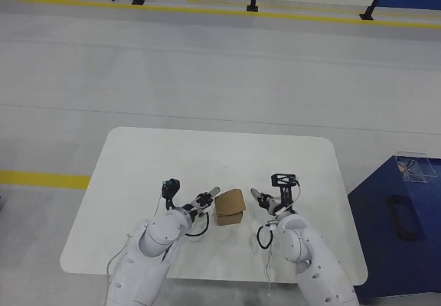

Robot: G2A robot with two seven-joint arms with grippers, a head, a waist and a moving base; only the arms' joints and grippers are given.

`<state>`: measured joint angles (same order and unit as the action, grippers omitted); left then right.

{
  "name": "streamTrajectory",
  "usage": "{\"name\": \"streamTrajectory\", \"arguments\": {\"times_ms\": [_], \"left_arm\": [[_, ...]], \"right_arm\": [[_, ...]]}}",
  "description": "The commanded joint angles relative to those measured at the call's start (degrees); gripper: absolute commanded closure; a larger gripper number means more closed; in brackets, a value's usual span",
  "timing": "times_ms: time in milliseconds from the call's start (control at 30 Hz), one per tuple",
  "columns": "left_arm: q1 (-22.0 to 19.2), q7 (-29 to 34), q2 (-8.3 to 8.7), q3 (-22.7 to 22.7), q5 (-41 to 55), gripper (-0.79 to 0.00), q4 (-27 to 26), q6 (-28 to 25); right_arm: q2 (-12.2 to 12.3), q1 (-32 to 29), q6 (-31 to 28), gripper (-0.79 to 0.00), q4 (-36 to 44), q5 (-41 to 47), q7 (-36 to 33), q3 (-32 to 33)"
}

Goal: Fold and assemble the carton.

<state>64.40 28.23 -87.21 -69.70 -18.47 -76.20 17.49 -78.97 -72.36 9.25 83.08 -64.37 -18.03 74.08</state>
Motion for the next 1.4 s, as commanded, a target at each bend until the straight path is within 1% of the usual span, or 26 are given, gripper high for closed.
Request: {"name": "streamTrajectory", "arguments": {"times_ms": [0,33,67,100,133,200,233,300,367,433,500,933,1133,1267,1300,1367], "left_arm": [[0.9,0.2,0.16,-0.4,1.2,-0.591,-0.2,-2.5],[1.2,0.2,0.21,-0.6,1.7,-0.573,-0.1,-3.1],[1.3,0.3,0.23,-0.6,2.4,-0.576,0.1,-3.7],[1.4,0.2,0.24,-0.5,2.5,-0.606,0.6,-3.9],[1.3,0.1,0.24,-0.1,2.2,-0.594,1.1,-3.8],[0.9,-0.5,0.14,0.6,2.2,-0.613,1.9,-3.9],[0.7,-0.6,0.1,0.9,2.2,-0.61,2.4,-3.9],[0.3,-0.8,0.04,1.5,2.2,-0.597,3.1,-3.7],[0.1,-0.9,0.01,2.0,2.2,-0.56,3.7,-3.7],[-0.1,-1.2,-0.01,2.3,2.3,-0.566,4.1,-3.9],[-0.1,-1.1,0.02,2.4,2.7,-0.542,4.4,-4.2],[0.3,-0.1,0.32,2.8,5.3,-0.579,4.1,-5.9],[0.2,2.3,0.54,2.3,7.9,-0.545,4.2,-5.8],[0.3,2.0,0.69,2.3,8.1,-0.539,3.9,-5.6],[0.3,1.8,0.74,2.3,8.0,-0.551,3.9,-5.5],[0.3,1.8,0.82,2.3,8.1,-0.529,3.8,-5.3]], "right_arm": [[0.0,-0.5,-0.1,-0.785,0.6,0.7,0.3,0.1],[0.0,-0.6,-0.2,-0.785,0.9,0.9,0.3,0.0],[-0.1,-0.7,-0.3,-0.785,1.1,0.9,0.4,-0.1],[-0.1,-0.8,-0.3,-0.785,1.2,0.8,0.3,-0.3],[-0.1,-0.8,-0.3,-0.785,1.2,0.6,0.3,-0.6],[-0.2,-0.6,-0.2,-0.785,1.1,0.1,0.2,-1.3],[-0.3,-0.6,-0.1,-0.785,1.1,-0.1,0.3,-1.6],[-0.4,-0.4,0.3,-0.785,1.0,-1.0,0.4,-2.4],[-0.5,-0.3,0.8,-0.785,0.8,-1.6,0.6,-3.0],[-0.6,-0.2,1.1,-0.785,0.7,-2.0,0.5,-3.5],[-0.6,0.0,1.2,-0.785,0.6,-2.5,0.5,-3.8],[-1.0,1.0,1.6,-0.785,-1.4,-4.0,0.1,-5.5],[-1.3,1.5,1.7,-0.785,-2.4,-4.6,-0.1,-6.5],[-1.4,1.8,2.9,-0.785,-2.7,-5.0,1.1,-6.5],[-1.5,1.8,3.8,-0.785,-2.6,-4.8,1.9,-6.1],[-1.6,1.9,4.5,-0.785,-2.5,-3.9,2.3,-5.5]]}}
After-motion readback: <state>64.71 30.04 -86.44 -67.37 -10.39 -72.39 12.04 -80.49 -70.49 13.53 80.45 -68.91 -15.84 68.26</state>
